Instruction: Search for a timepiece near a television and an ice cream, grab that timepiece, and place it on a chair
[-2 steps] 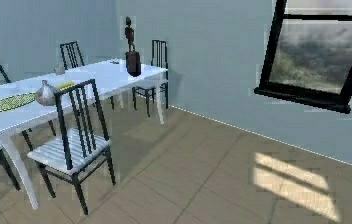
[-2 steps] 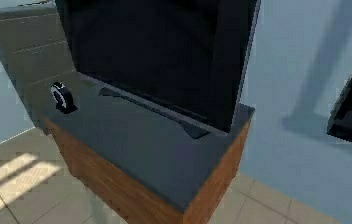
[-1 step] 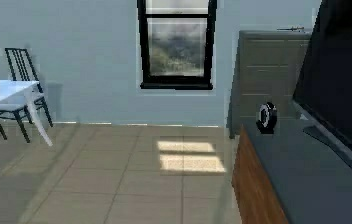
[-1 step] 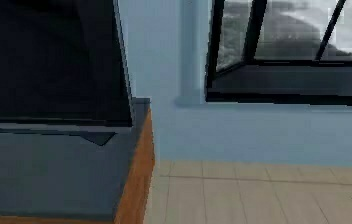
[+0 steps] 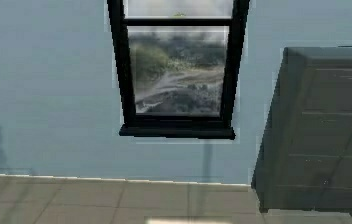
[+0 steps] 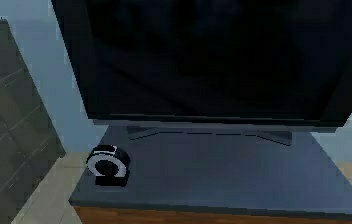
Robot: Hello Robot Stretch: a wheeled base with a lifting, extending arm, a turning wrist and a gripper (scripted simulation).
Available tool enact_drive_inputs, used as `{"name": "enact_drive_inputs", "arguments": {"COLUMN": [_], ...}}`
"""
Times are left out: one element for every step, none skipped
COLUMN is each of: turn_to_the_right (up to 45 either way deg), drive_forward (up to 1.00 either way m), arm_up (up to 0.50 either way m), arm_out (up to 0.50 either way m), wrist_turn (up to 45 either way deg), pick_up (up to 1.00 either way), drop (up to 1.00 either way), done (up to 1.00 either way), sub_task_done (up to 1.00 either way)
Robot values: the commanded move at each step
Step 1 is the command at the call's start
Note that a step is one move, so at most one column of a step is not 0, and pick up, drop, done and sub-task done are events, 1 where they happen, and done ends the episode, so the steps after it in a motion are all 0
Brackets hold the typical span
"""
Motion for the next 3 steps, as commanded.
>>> {"name": "enact_drive_inputs", "arguments": {"turn_to_the_right": [3.0,0.0,45.0], "drive_forward": [0.00,0.60,0.00], "arm_up": [0.00,0.00,0.00], "arm_out": [0.00,0.00,0.00], "wrist_turn": [0.0,0.0,0.0], "pick_up": [0.00,0.00,0.00], "drop": [0.00,0.00,0.00], "done": [0.00,0.00,0.00], "sub_task_done": [0.00,0.00,0.00]}}
